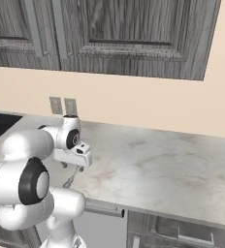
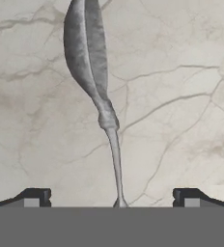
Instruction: Take the fork and place it on the left side of the plate. Then take the spoon and place it on the right side of the plate. Make sure they're directly next to the plate.
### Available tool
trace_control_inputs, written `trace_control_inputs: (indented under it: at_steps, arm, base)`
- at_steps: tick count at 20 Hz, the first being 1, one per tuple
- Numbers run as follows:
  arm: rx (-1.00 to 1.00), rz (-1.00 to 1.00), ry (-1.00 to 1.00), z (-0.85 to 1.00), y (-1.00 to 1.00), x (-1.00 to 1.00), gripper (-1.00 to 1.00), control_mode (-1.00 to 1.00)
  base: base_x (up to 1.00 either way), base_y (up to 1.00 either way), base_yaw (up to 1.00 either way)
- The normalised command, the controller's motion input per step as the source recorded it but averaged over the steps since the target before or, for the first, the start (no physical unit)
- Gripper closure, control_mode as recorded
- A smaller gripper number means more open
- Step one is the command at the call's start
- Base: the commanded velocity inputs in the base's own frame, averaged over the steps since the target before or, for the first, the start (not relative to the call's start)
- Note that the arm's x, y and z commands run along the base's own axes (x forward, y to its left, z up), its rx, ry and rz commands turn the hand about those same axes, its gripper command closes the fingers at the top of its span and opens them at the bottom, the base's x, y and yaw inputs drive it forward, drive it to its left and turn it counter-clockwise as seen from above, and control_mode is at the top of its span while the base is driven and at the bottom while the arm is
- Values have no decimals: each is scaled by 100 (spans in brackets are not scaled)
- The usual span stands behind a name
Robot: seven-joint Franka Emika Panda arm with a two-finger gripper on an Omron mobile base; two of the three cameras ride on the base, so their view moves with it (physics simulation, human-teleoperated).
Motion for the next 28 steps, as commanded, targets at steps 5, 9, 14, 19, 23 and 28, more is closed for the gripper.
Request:
trace_control_inputs:
  at_steps: [5, 9, 14, 19, 23, 28]
  arm:
    - [0, 4, 0, -16, 0, 27, -100, -100]
    - [0, 3, 1, -21, 0, 25, -100, -100]
    - [0, 4, 0, -19, 0, 21, -100, -100]
    - [0, 5, 0, -12, 0, 20, -100, -100]
    - [0, 3, 0, -17, 0, 14, -100, -100]
    - [0, 3, 0, -16, 0, 1, 100, -100]
  base:
    - [0, 0, 0]
    - [0, 0, 0]
    - [0, 0, 0]
    - [0, 0, 0]
    - [0, 0, 0]
    - [0, 0, 0]
